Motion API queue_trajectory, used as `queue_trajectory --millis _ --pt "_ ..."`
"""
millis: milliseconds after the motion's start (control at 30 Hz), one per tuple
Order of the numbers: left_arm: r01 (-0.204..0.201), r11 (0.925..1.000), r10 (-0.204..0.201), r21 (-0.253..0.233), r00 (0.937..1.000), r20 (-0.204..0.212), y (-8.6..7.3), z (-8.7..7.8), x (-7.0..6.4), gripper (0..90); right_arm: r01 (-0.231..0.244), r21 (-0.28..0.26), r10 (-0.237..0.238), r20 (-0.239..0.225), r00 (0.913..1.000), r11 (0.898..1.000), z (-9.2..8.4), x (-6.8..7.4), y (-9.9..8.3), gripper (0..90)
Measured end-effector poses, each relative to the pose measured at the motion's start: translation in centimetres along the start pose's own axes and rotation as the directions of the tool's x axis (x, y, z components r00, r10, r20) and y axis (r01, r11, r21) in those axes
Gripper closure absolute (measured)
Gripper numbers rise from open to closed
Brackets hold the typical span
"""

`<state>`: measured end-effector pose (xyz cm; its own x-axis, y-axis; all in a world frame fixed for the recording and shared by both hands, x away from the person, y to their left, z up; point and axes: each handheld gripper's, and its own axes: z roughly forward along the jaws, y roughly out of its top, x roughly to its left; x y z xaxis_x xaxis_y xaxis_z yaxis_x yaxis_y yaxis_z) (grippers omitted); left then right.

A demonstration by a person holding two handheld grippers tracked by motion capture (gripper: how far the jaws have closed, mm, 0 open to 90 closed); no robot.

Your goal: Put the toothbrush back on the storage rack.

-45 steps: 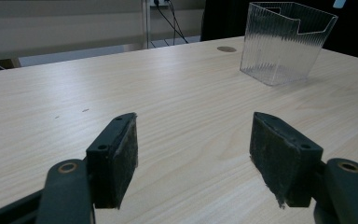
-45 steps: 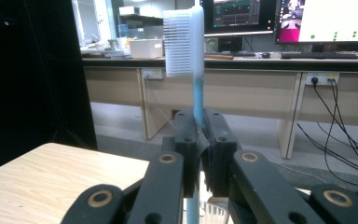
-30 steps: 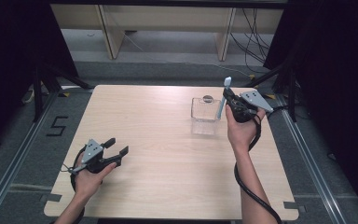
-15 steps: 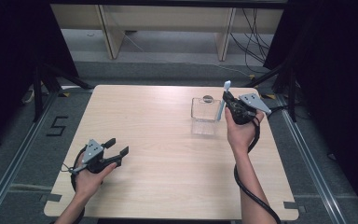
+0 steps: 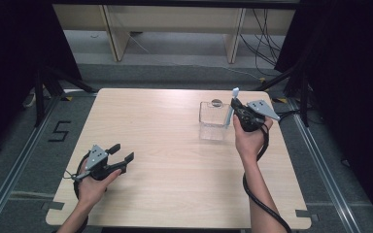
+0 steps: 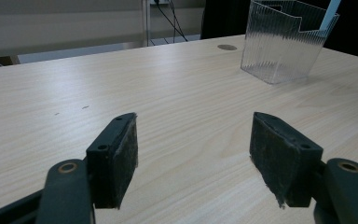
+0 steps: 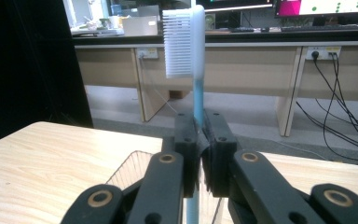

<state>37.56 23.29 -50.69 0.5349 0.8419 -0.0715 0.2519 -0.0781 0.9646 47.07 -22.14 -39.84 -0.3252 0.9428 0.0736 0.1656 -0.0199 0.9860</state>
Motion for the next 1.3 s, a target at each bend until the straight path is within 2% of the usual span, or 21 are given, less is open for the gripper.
queue_trajectory --millis 67,133,267,300,333,367,467,567,767,800,833,867,933,1000,1133,1167,1200,1267,1300 --pt "0.000 1.0000 0.000 -0.001 1.0000 0.000 0.0 0.0 0.0 31.7 0.011 0.001 -0.011 0.001 0.9999 1.000 0.0 -0.1 -0.1 85.7" --pt "0.000 1.0000 0.000 -0.001 1.0000 0.000 0.0 0.0 0.0 31.6 -0.004 0.003 0.004 0.007 1.0000 1.000 0.1 0.0 -0.2 85.7" --pt "0.000 1.0000 0.000 -0.001 1.0000 0.000 0.0 0.0 0.0 31.6 0.004 0.018 -0.004 0.009 0.9999 1.000 0.1 0.0 -0.6 85.7" --pt "0.000 1.0000 0.000 0.000 1.0000 0.000 0.0 0.0 0.0 31.6 -0.012 0.017 0.012 0.013 0.9998 1.000 0.1 0.1 -0.7 85.7" --pt "0.000 1.0000 0.000 -0.001 1.0000 0.001 0.0 0.0 0.0 31.6 0.007 0.020 -0.007 0.014 0.9999 1.000 0.1 -0.1 -0.8 85.8" --pt "0.000 1.0000 0.000 0.000 1.0000 0.000 0.0 0.0 0.0 31.6 -0.005 0.017 0.005 0.005 1.0000 1.000 0.3 0.0 -0.9 85.7" --pt "0.000 1.0000 0.000 -0.002 1.0000 0.002 -0.1 0.0 0.0 31.6 0.005 0.027 -0.005 0.008 1.0000 1.000 0.3 -0.1 -1.1 85.7" --pt "-0.001 1.0000 0.001 0.002 1.0000 0.001 -0.1 0.0 0.0 31.6 -0.008 0.032 0.008 0.012 0.9999 0.999 0.3 0.0 -1.4 85.8" --pt "0.000 1.0000 0.000 0.003 1.0000 0.000 -0.1 0.0 0.0 31.6 0.004 0.035 -0.004 0.009 0.9999 0.999 0.5 0.0 -1.9 85.7" --pt "0.001 1.0000 -0.001 0.004 1.0000 0.001 -0.1 0.0 0.0 31.6 -0.010 0.048 0.009 0.016 0.9998 0.999 0.5 0.1 -2.0 85.7" --pt "0.002 1.0000 -0.002 0.004 1.0000 0.000 -0.2 0.0 0.0 31.6 0.001 0.042 -0.002 0.015 0.9999 0.999 0.5 0.0 -2.1 85.7" --pt "0.002 1.0000 -0.002 0.004 1.0000 0.000 -0.2 0.0 0.0 31.6 -0.024 0.048 0.023 0.019 0.9996 0.999 0.5 0.2 -2.2 85.7" --pt "0.001 1.0000 -0.001 0.004 1.0000 0.000 -0.2 0.0 0.1 31.6 -0.001 0.055 0.000 0.006 1.0000 0.998 0.6 0.0 -2.3 85.8" --pt "0.002 1.0000 -0.002 0.001 1.0000 0.001 -0.2 0.0 0.0 31.6 0.001 0.044 -0.001 0.016 0.9999 0.999 0.6 0.0 -2.4 85.7" --pt "0.001 1.0000 -0.001 0.004 1.0000 -0.001 -0.1 0.0 0.0 31.6 -0.008 0.058 0.007 0.012 0.9999 0.998 0.6 0.0 -2.7 85.7" --pt "0.001 1.0000 -0.001 0.004 1.0000 -0.001 -0.2 0.0 0.0 31.6 0.006 0.051 -0.006 0.015 0.9999 0.999 0.6 -0.1 -2.8 85.7" --pt "0.001 1.0000 -0.001 0.004 1.0000 0.000 -0.2 0.0 0.0 31.6 -0.009 0.054 0.009 0.014 0.9999 0.998 0.6 0.0 -2.9 85.7" --pt "0.001 1.0000 -0.001 0.004 1.0000 -0.001 -0.2 0.0 0.0 31.6 0.006 0.058 -0.007 0.020 0.9998 0.998 0.6 -0.1 -3.0 85.7" --pt "0.001 1.0000 -0.001 0.005 1.0000 0.000 -0.2 0.0 0.0 31.6 -0.011 0.060 0.010 0.024 0.9997 0.998 0.6 0.0 -3.2 85.7"
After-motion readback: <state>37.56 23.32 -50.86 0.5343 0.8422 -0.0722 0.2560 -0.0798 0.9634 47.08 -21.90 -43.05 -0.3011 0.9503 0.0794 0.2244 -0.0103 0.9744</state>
